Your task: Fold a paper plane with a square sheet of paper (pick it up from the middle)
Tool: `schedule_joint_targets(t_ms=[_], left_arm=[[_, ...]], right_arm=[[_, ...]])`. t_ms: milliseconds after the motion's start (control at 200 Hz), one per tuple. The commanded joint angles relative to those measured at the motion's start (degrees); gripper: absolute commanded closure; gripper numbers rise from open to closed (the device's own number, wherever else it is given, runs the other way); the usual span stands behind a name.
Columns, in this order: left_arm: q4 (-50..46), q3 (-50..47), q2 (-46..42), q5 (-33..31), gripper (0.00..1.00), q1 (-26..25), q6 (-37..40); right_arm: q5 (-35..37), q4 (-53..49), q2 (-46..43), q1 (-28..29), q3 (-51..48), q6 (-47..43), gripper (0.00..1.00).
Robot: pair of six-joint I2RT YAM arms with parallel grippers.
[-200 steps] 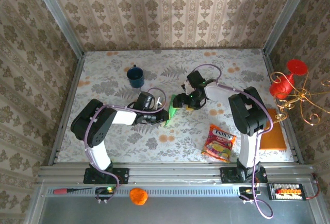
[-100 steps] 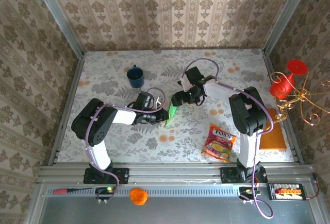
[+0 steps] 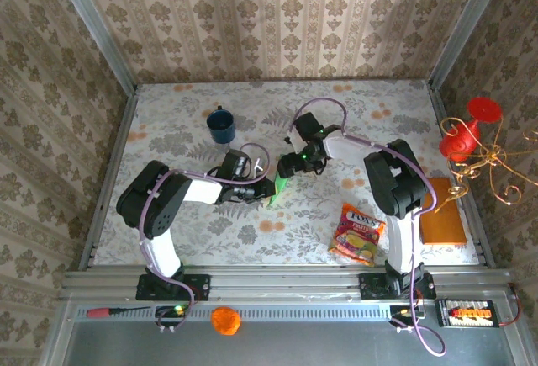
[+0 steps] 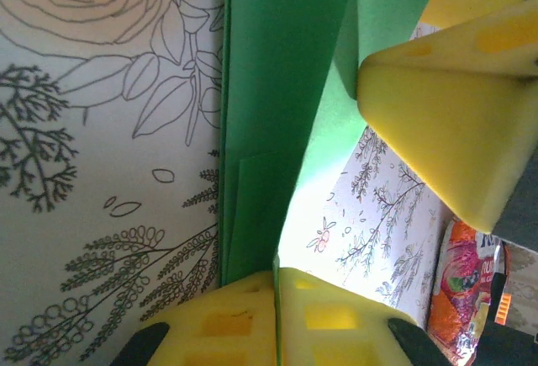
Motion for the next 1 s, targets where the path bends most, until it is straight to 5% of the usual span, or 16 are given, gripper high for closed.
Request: schedule_joint_targets(t_ms=[0, 335, 590, 995], left_arm=[[0.6, -0.7, 2.0, -0.3, 0.9, 0.1, -0.9], [1.6, -0.7, 2.7, 0.7, 0.91, 0.4, -1.6], [1.6, -0.6, 3.0, 0.7, 0.91, 0.7, -1.5], [0.1, -0.3, 1.1, 0.7, 0.86, 0.7, -1.0]], right_arm=[[1.5, -3.2, 0.2, 0.1, -0.2, -0.5, 0.17], [-7.4, 0.4, -1.4, -1.3, -5.2, -7.9, 0.2], [0.6, -1.5, 1.3, -0.2, -3.1, -7.8, 0.24], [11.8, -10.7, 8.8, 2.2, 3.5, 4.5, 0.24]])
